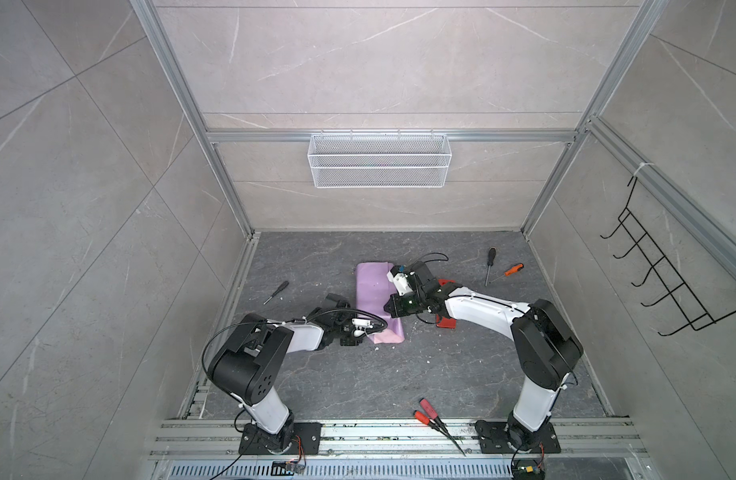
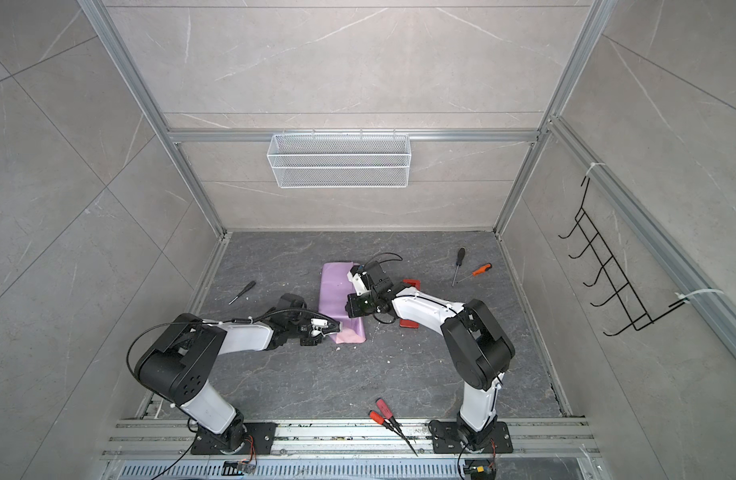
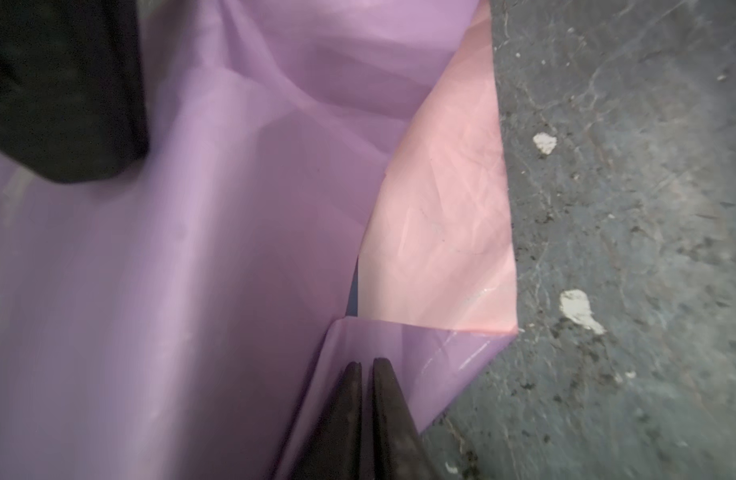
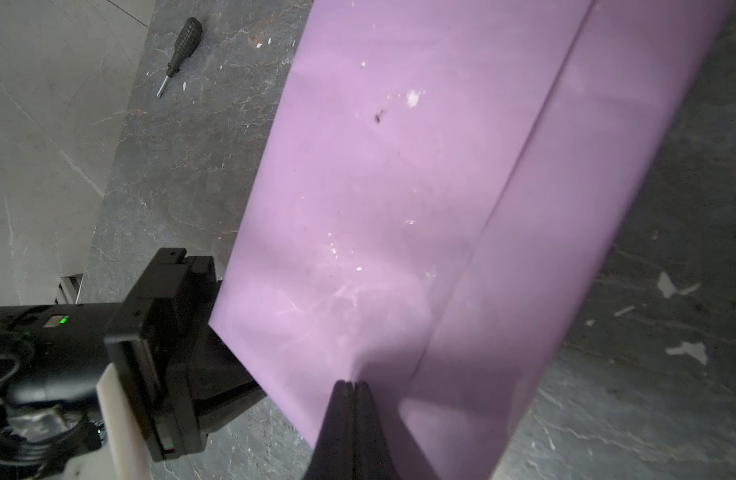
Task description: Wrap the gift box in paper
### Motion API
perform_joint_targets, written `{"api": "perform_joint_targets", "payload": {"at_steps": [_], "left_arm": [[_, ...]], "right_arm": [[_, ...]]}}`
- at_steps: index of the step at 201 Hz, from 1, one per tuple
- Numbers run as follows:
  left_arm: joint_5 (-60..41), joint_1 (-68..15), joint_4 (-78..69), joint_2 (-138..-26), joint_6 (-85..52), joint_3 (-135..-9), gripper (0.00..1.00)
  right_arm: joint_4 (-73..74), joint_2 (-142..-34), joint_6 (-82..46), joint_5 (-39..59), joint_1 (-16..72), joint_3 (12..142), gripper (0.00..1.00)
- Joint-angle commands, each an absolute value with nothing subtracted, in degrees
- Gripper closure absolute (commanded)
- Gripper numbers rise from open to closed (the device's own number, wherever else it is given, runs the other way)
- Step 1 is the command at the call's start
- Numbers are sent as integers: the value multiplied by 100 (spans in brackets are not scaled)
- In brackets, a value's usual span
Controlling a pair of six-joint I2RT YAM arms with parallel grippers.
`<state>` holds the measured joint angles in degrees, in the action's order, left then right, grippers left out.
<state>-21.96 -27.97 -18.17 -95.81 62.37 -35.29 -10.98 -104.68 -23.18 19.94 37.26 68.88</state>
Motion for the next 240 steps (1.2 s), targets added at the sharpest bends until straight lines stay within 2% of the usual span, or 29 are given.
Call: {"api": "perform_joint_targets", "payload": {"at_steps": [1,43,102,155,198,240], "left_arm": [[-1537,-2926,-2806,-9672,5682,-3500,90],[-1027,-3187,-3319,-9798,5695,-3270,97],[-900,-3199,-2784,-9566,5728,-3122,99],[-1088,-3156,-2127,-9508,5836,-3254,99],[-1229,-3076,-1815,-9561,5669,-3403,98],[-1285,-3067,-1740,-9597,5664,-3432,98]], "right_arm": [[-1728,-10767,-2374,2030,3771,6658,100],[-1702,-10829,-2386,2043,3771,6672,100],[-1926,-10676,-2276,2039,3769,6766,100],[-2023,-9541,-2466,1941,3598,6618,99],[-1748,-8867,-2626,1595,3568,5497,100],[-411,-8842,-3262,1406,3560,4177,100]]}}
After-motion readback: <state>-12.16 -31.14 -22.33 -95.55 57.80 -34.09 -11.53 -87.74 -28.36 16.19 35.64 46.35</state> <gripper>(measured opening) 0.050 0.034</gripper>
